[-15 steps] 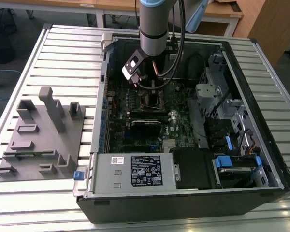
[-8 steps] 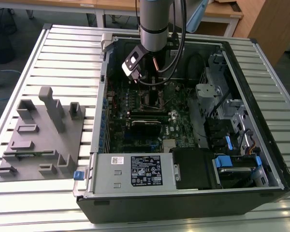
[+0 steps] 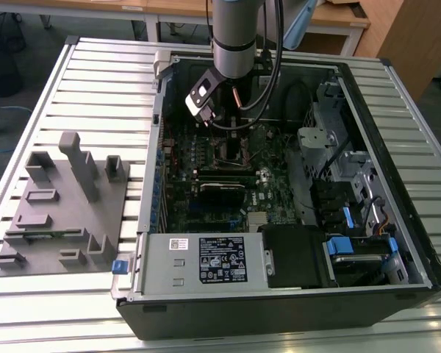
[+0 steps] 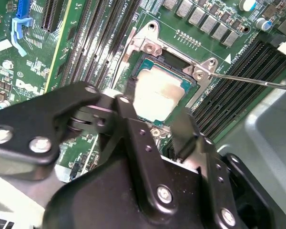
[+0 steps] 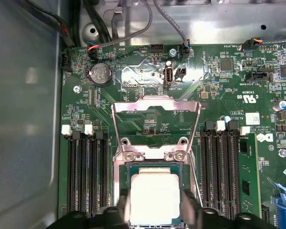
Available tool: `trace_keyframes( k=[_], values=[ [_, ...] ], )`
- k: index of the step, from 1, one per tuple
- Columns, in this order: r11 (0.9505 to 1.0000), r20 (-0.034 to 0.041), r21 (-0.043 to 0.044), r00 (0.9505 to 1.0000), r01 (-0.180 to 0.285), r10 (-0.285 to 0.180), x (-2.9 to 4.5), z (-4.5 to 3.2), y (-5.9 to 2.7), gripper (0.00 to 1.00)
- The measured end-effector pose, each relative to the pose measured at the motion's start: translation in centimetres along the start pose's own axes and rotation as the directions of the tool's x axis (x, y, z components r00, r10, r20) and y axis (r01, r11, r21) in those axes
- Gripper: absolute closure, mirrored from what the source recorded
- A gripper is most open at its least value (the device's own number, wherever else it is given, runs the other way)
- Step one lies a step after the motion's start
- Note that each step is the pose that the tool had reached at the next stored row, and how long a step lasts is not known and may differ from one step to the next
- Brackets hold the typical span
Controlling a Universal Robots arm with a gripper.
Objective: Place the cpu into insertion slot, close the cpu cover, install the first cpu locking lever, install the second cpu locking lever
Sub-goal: 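Place the cpu into insertion slot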
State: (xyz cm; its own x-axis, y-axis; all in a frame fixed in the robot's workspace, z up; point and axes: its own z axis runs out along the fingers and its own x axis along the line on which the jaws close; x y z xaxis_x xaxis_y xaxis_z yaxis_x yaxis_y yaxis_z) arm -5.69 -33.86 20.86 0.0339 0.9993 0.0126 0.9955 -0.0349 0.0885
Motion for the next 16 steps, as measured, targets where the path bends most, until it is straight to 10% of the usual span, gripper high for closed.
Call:
trace_keyframes(
  k=[11,16],
  values=[
    [1.0,0.0,0.0,1.0,0.0,0.0,0.0,-0.01,0.0,0.88],
    [1.0,0.0,0.0,1.0,0.0,0.0,0.0,-0.01,0.0,0.9]
  ],
)
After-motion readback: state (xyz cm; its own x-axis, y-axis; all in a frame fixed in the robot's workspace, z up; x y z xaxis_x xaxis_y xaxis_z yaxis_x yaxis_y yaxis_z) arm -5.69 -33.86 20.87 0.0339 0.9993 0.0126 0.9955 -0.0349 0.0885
